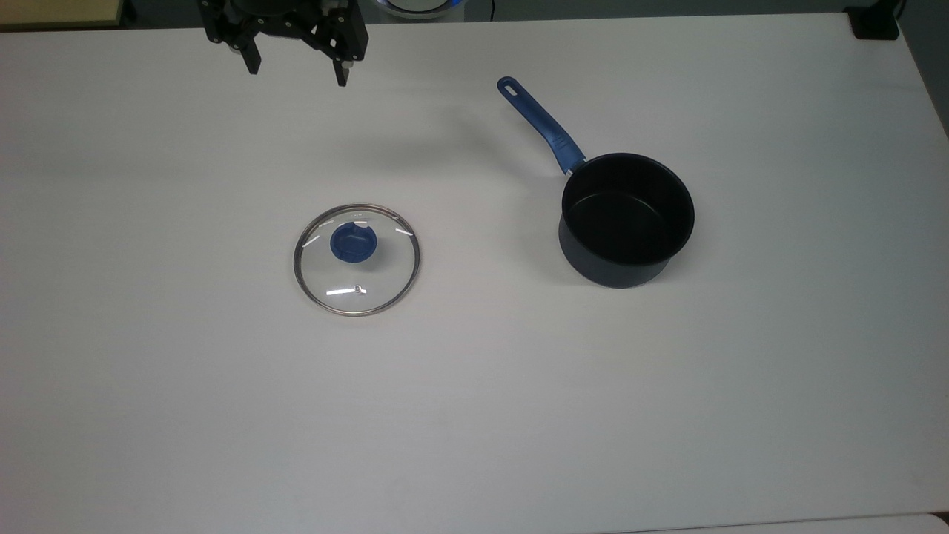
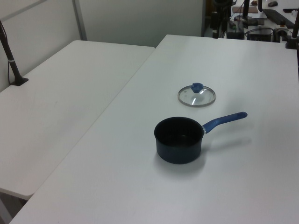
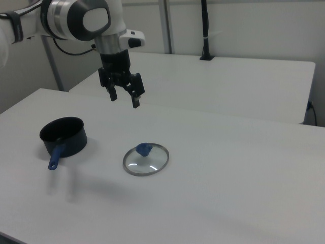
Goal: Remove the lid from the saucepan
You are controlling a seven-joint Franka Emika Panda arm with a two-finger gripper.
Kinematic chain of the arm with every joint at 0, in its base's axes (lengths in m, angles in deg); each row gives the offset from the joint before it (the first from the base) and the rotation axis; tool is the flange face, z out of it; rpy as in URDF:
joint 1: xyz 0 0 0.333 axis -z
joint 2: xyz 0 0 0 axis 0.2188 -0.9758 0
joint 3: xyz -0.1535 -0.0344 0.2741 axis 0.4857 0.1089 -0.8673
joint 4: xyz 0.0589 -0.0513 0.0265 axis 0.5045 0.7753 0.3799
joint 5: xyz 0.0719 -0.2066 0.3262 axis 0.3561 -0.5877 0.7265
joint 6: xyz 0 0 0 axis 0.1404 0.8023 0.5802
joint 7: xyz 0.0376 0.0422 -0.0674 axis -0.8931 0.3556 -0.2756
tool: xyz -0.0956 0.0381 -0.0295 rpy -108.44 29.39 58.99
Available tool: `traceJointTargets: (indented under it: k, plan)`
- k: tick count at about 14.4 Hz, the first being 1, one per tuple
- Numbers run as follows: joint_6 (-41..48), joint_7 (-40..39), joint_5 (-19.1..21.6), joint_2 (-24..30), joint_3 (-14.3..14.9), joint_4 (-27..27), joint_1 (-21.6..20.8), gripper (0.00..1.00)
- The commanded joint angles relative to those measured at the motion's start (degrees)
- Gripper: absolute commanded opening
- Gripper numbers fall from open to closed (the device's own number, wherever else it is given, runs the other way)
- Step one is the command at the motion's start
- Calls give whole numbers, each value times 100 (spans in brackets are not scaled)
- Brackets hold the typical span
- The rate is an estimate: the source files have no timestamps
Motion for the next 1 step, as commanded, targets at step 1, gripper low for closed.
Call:
traceJointTargets:
  k: [1]
  plan:
    - [49, 98, -101, 114, 230, 110, -134, 100]
